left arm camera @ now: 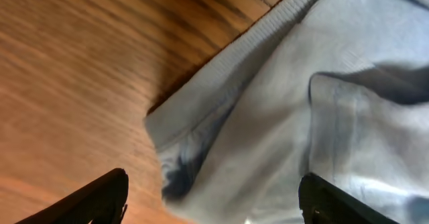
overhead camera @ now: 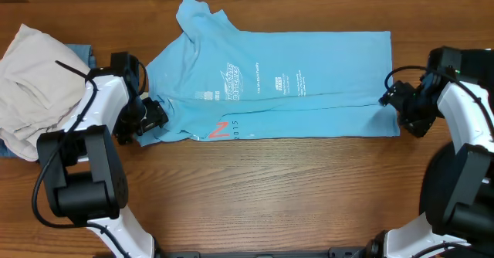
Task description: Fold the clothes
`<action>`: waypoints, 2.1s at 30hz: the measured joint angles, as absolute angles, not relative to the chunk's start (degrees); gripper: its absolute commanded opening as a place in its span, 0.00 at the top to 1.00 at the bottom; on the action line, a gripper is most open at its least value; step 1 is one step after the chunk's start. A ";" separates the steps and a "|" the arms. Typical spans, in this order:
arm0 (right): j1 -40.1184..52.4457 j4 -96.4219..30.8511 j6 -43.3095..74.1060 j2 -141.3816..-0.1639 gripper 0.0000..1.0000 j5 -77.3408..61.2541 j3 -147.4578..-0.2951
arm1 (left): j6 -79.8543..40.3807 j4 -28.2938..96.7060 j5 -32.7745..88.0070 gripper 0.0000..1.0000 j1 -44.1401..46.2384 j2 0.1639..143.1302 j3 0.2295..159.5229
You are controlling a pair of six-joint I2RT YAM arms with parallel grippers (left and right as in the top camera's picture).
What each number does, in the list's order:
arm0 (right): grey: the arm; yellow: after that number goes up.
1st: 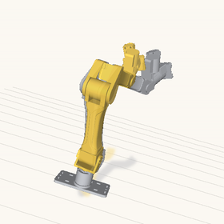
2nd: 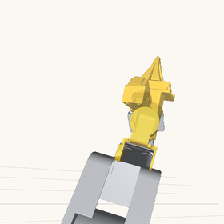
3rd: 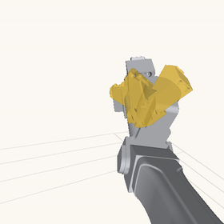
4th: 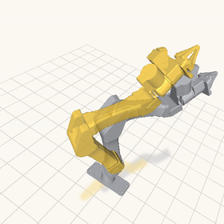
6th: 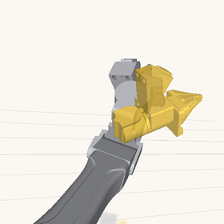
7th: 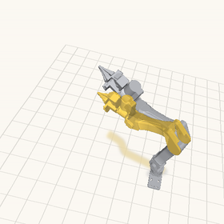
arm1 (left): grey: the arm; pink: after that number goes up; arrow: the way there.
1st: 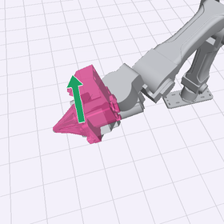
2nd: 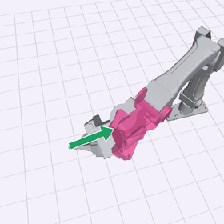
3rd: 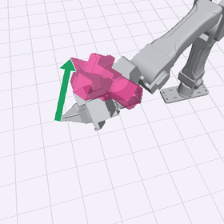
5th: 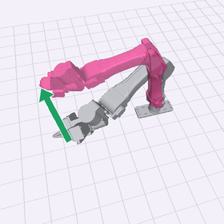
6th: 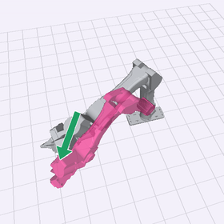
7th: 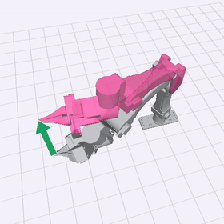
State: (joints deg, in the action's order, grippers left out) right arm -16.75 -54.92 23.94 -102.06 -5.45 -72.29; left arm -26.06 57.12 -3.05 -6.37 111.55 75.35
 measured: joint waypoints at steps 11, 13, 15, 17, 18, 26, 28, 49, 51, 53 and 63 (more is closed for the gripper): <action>-16.73 -44.16 23.90 -102.08 0.13 -0.58 -61.06 | -25.06 56.77 -2.55 0.21 -6.37 114.37 75.37; -16.73 -41.06 23.88 -102.08 0.32 0.58 -59.35 | -25.06 56.80 -2.39 0.21 -6.37 114.37 75.37; -16.75 -38.65 24.08 -102.08 0.56 1.13 -58.41 | -25.06 56.80 -2.39 0.25 -6.37 114.37 75.37; -16.73 -37.52 23.79 -102.08 0.78 1.65 -57.89 | -24.95 56.77 -2.39 0.43 -6.37 114.37 75.37; -16.73 -36.97 23.86 -102.08 0.86 1.80 -57.74 | -24.77 56.80 -2.35 0.51 -6.37 114.37 75.37; -17.39 -38.26 22.85 -102.08 0.96 3.20 -57.74 | -24.10 61.39 -2.20 0.96 -6.37 114.45 75.35; -18.92 -40.27 23.68 -102.06 0.96 3.20 -57.74 | -24.08 63.92 -2.24 0.96 -6.37 114.48 75.35; -20.67 -55.37 23.75 -101.78 0.14 1.30 -74.19 | -25.50 81.60 -3.33 0.45 -5.96 114.80 90.94; -19.73 -55.99 21.71 -101.78 0.09 -0.67 -77.76 | -24.88 83.22 -1.89 0.36 -4.75 114.78 99.81; -18.98 -55.92 19.53 -101.78 0.04 -1.98 -80.66 | -23.07 82.78 -0.82 0.32 -2.17 114.78 108.55; -18.61 -48.64 16.71 -101.80 0.00 -5.74 -82.17 | -14.04 66.74 1.08 0.87 3.33 117.03 114.80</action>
State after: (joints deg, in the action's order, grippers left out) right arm -18.61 -48.64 16.71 -101.80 -5.74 -82.17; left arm -14.04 66.74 1.08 3.33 117.03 114.80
